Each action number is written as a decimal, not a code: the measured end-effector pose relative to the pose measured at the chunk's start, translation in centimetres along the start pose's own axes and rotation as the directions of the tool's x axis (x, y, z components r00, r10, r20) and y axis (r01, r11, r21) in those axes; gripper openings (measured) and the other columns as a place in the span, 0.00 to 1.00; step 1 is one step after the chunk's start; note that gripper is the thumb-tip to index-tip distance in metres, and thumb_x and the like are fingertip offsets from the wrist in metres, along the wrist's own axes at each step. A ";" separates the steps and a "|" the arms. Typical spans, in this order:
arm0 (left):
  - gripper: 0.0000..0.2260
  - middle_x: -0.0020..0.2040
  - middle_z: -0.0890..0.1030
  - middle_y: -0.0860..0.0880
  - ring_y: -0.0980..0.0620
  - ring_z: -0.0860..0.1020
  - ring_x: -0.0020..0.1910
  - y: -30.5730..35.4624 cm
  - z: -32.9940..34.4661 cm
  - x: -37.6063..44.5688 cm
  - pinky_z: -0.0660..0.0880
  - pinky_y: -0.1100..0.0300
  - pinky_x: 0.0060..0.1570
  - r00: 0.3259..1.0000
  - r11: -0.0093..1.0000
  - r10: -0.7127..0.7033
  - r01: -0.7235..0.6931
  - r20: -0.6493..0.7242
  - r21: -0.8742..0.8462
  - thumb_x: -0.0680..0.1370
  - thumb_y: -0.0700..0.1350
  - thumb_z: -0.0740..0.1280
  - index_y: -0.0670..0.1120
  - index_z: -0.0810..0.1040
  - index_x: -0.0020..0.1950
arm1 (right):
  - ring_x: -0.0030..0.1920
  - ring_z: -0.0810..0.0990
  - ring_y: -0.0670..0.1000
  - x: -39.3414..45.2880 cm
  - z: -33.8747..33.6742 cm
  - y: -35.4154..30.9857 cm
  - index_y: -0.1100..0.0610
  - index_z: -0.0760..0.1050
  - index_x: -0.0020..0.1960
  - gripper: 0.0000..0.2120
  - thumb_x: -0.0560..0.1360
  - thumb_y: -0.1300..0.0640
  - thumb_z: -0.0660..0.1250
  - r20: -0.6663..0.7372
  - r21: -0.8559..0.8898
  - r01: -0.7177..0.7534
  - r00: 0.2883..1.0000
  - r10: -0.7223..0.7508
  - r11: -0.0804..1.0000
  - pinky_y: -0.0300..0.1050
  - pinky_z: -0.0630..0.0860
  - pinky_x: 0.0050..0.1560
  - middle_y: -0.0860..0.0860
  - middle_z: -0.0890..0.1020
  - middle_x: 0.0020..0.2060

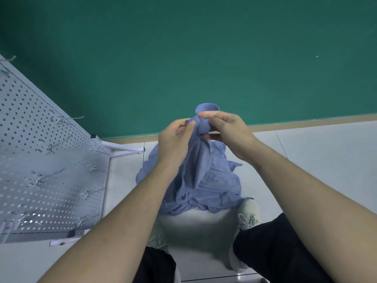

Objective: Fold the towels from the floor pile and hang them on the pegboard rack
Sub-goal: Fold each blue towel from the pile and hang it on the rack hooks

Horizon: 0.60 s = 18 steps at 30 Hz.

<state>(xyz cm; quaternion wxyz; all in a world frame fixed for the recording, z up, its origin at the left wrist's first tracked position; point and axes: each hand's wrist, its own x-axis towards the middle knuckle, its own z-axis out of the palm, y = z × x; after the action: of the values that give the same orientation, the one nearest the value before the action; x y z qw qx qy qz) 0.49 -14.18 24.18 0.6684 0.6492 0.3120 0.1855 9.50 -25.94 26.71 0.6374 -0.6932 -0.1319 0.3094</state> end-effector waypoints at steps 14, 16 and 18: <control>0.02 0.42 0.84 0.53 0.58 0.79 0.41 0.1 -1.2 0.8 0.77 0.59 0.49 0.991 0.995 -0.005 -0.008 -0.134 -0.099 0.77 0.44 0.73 0.48 0.85 0.48 | 0.47 0.70 0.46 0.7 -1.3 0.4 0.42 0.85 0.46 0.05 0.71 0.49 0.73 0.120 -0.629 0.454 0.859 -0.498 0.632 0.40 0.67 0.54 0.40 0.70 0.41; 0.02 0.43 0.85 0.53 0.57 0.80 0.43 0.0 -1.3 0.8 0.79 0.57 0.52 0.993 0.995 -0.023 0.011 -0.119 -0.101 0.77 0.44 0.73 0.48 0.86 0.46 | 0.53 0.70 0.48 0.8 -1.5 0.5 0.44 0.83 0.47 0.08 0.72 0.45 0.68 0.136 -0.670 0.472 0.837 -0.530 0.573 0.47 0.65 0.60 0.38 0.72 0.46; 0.02 0.43 0.85 0.51 0.54 0.80 0.44 0.0 -1.3 0.7 0.79 0.50 0.56 0.997 0.995 -0.048 0.042 -0.067 -0.096 0.76 0.45 0.74 0.48 0.86 0.44 | 0.52 0.74 0.47 0.5 -1.5 0.4 0.45 0.78 0.47 0.03 0.77 0.51 0.66 0.168 -0.580 0.483 0.858 -0.485 0.655 0.47 0.68 0.60 0.38 0.77 0.45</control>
<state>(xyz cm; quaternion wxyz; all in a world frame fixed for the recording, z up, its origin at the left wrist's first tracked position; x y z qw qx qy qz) 0.11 -12.77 24.13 0.6912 0.6027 0.3406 0.2073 10.68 -26.87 26.19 0.4415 -0.7990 -0.4024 0.0692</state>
